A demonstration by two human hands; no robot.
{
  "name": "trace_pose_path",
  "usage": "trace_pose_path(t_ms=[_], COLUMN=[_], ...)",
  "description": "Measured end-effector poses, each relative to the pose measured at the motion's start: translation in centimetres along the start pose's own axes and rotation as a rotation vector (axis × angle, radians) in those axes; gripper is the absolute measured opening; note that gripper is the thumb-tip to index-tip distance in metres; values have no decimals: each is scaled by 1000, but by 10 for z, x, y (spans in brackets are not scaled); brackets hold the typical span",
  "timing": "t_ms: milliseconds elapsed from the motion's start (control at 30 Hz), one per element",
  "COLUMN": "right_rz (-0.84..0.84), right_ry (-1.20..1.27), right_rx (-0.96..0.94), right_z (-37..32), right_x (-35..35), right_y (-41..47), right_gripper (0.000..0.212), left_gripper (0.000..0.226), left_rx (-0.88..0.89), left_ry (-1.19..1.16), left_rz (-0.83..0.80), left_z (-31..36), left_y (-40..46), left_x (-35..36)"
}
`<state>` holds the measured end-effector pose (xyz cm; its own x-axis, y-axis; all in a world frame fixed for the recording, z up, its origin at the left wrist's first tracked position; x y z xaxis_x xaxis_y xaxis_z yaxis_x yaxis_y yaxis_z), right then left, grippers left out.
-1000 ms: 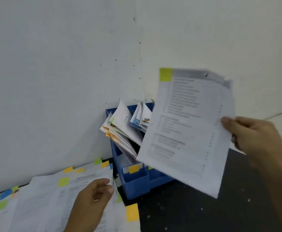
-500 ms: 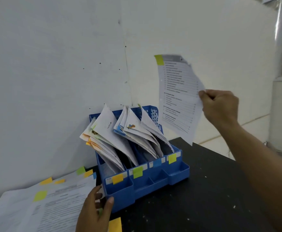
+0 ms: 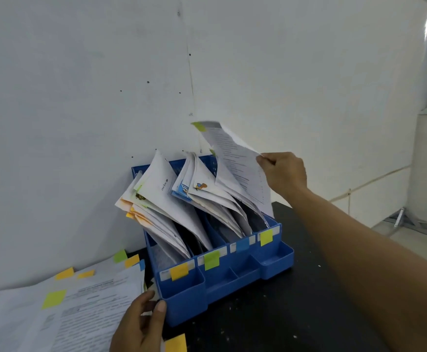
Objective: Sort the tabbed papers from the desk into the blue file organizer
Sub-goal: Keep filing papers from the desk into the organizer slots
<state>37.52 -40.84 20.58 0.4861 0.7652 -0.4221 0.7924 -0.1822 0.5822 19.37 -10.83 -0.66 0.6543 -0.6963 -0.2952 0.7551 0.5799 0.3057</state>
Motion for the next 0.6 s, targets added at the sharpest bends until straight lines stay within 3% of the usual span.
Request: trace_pose_path(t_ms=[167,300,467,600], right_rz=[-82,-139,-214,-316], right_ry=[24,-188,-405,-406], right_rx=[87,62,20,97], right_z=[29,42,42,45], right_x=[22,41,59,67], right_y=[-4,-16,-21,-20], right_gripper=[42,50,38,25], left_gripper=[16,14,15,15], left_rx=[-5,-10,4,19], left_ry=[22,35,37,46], left_rz=[-24,-71,-50,-53], left_z=[0,-1,0,0], left_y=[1,2,3,5], left_x=[1,3,3,3])
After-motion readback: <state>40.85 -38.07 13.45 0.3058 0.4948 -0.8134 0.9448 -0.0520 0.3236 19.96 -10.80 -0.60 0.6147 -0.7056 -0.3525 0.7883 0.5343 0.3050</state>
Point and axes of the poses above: each hand's wrist, its own y-axis towards the middle knuckle, its own x-axis out of the palm, z = x × y, the point moved 6 cm from there along y, towards the middle knuckle, and after that the axes turned 2 degrees about y, right-handed, at the moved point
